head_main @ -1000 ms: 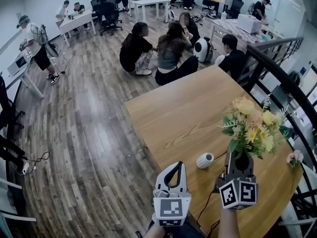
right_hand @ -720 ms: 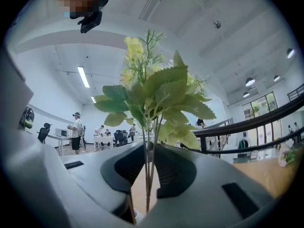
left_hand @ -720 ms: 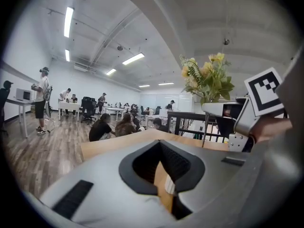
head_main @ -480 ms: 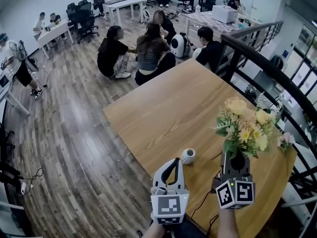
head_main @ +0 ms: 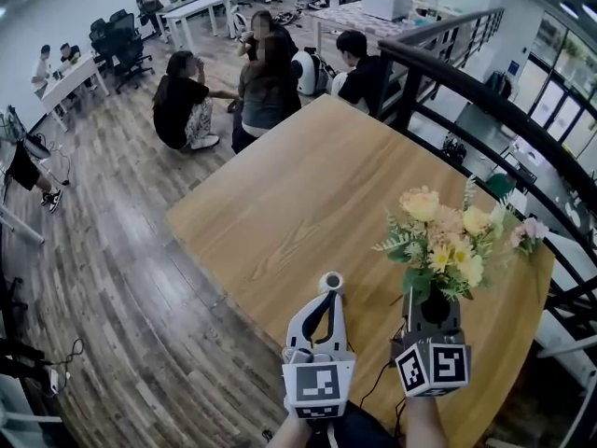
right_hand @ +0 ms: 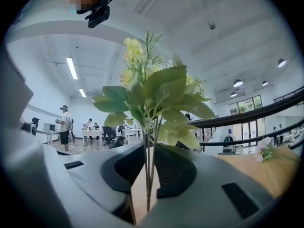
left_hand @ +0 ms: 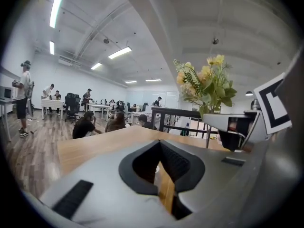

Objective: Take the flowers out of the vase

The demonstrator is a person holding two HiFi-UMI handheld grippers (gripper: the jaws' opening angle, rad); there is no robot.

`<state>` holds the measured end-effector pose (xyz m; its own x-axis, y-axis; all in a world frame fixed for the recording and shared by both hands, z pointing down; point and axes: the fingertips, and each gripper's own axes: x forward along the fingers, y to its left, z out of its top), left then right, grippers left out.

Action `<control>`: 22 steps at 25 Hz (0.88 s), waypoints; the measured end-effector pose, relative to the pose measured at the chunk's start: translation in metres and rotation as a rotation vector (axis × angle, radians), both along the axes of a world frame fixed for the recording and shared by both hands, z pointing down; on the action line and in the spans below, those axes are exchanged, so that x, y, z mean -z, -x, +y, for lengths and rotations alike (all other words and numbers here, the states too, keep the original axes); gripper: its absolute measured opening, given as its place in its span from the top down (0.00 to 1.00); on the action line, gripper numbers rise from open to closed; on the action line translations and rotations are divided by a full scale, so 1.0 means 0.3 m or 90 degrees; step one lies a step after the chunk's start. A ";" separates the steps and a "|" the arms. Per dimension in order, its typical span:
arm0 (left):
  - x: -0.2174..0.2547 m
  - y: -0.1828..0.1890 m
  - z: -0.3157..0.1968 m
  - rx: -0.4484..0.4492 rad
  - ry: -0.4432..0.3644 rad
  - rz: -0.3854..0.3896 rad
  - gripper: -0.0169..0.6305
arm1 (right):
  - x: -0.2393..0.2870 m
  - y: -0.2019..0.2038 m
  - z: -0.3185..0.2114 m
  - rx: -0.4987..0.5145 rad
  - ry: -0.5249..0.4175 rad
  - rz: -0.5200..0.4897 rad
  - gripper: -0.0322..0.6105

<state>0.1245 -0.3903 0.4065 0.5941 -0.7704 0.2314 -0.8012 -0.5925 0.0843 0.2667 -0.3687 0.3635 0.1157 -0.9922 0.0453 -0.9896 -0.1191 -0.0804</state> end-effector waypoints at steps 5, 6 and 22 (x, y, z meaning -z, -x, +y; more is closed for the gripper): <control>0.005 -0.059 -0.006 -0.012 0.012 -0.008 0.93 | -0.024 -0.041 0.014 -0.009 0.027 -0.012 0.82; 0.001 -0.065 -0.003 -0.015 0.012 -0.008 0.93 | -0.036 -0.042 0.021 -0.010 0.031 -0.015 0.82; -0.066 -0.167 0.026 -0.036 0.031 -0.030 0.93 | -0.192 -0.068 0.063 -0.004 0.080 -0.062 0.82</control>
